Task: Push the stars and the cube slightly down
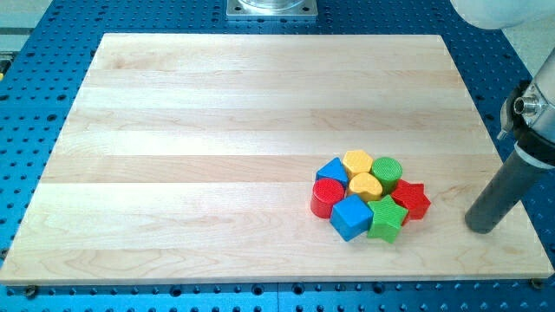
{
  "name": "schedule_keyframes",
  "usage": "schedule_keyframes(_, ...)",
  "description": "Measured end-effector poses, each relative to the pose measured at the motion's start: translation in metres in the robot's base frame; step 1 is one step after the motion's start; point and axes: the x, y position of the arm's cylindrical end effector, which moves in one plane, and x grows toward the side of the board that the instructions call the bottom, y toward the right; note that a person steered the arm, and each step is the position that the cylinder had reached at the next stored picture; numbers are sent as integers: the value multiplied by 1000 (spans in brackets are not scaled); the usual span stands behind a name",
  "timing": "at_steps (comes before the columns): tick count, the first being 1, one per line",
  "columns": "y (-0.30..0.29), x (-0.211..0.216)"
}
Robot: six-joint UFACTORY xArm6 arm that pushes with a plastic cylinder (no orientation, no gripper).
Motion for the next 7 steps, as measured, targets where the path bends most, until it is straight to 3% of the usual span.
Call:
schedule_keyframes(2, 0, -18)
schedule_keyframes(4, -54, -29)
schedule_keyframes(5, -64, 7)
schedule_keyframes(7, -74, -2)
